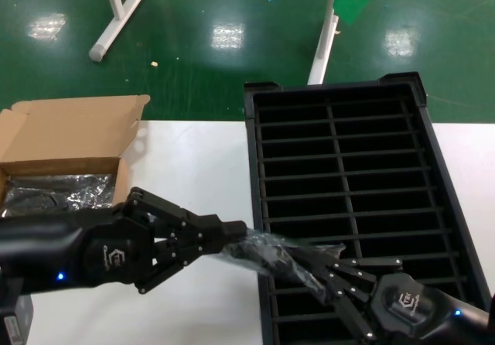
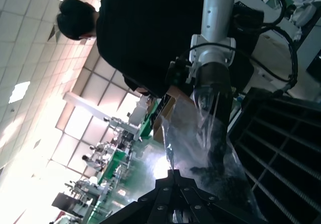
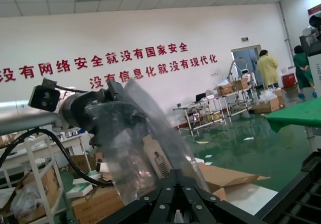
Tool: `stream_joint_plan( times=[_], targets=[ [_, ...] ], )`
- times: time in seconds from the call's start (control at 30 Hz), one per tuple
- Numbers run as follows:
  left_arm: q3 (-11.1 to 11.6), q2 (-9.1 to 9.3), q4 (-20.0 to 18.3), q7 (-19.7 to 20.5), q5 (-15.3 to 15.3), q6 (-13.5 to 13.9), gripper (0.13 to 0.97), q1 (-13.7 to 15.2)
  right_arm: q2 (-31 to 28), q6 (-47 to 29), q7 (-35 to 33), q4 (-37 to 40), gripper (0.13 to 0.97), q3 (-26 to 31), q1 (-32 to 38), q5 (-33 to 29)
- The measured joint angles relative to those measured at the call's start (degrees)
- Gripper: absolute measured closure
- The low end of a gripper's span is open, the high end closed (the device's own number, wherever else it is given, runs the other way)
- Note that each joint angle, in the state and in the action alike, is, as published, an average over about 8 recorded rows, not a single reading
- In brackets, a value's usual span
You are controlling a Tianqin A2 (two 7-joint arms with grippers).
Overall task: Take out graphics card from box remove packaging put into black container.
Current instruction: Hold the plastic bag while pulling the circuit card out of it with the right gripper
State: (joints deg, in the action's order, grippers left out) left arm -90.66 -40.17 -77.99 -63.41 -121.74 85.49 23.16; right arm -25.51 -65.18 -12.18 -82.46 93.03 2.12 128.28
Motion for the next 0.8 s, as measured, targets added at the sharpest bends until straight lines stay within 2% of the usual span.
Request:
stream_joint_plan(
  times=[0.67, 0.8],
  targets=[
    [1.02, -0.23, -0.74, -0.98, -0.55, 0.84, 0.954, -1.0, -1.5, 0.25, -0.99, -2.99, 0.944, -0.58, -3.8, -0.67],
    [1.38, -0.18, -1.53, -0.81, -0.85, 0.72, 0.954, -1.85, -1.91, 0.28, -0.51, -3.94, 0.914, -0.44, -4.29, -0.65]
  ],
)
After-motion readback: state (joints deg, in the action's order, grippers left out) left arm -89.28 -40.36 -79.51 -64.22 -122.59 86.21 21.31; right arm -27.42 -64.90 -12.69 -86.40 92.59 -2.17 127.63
